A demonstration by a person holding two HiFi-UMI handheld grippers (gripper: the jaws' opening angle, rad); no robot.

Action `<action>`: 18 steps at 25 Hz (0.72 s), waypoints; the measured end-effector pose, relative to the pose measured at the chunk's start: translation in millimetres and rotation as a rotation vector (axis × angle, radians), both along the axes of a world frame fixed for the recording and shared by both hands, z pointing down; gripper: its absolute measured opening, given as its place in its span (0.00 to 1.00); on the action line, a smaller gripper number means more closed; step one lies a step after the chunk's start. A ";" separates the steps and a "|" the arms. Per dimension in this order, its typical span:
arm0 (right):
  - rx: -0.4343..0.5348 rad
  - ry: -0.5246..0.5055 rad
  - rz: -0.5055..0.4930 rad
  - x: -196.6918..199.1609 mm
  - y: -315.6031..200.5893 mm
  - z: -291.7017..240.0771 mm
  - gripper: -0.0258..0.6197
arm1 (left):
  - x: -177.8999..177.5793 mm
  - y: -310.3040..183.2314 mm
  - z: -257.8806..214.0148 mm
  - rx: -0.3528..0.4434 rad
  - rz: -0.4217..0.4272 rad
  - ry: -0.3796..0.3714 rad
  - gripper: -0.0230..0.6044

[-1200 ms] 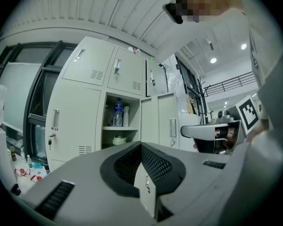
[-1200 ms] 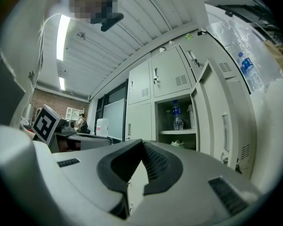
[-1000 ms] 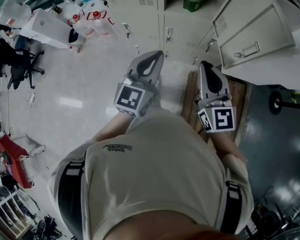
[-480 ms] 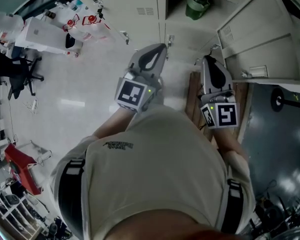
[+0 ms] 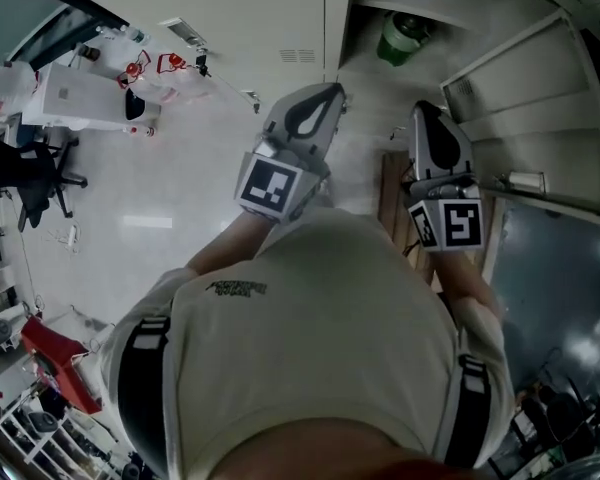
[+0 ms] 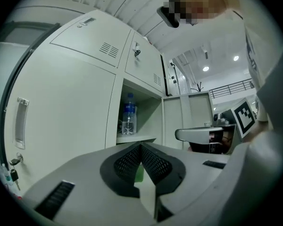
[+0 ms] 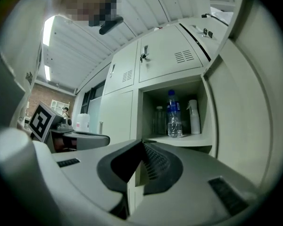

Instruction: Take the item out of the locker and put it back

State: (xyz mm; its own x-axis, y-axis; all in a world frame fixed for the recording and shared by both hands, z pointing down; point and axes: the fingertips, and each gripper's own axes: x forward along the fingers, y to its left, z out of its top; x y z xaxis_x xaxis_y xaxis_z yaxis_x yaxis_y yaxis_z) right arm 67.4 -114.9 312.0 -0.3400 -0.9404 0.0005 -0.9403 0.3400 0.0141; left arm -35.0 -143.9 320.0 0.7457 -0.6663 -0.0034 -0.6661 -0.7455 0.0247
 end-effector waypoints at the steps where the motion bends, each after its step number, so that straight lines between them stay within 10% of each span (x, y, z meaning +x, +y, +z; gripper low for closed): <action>1: -0.001 0.005 0.007 -1.4 -4.9 -0.5 0.04 | -1.1 -4.8 -0.9 0.000 0.009 0.004 0.05; 18: 0.024 0.010 0.021 -2.7 -33.2 -8.6 0.04 | -3.9 -30.8 8.5 -0.035 0.026 0.007 0.05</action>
State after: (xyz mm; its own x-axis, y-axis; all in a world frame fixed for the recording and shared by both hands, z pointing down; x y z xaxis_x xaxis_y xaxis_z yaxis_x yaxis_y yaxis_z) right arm 64.6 -148.1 303.5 -0.3207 -0.9470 -0.0186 -0.9469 0.3201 0.0311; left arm -38.8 -174.7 328.5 0.7629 -0.6463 0.0138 -0.6460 -0.7613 0.0556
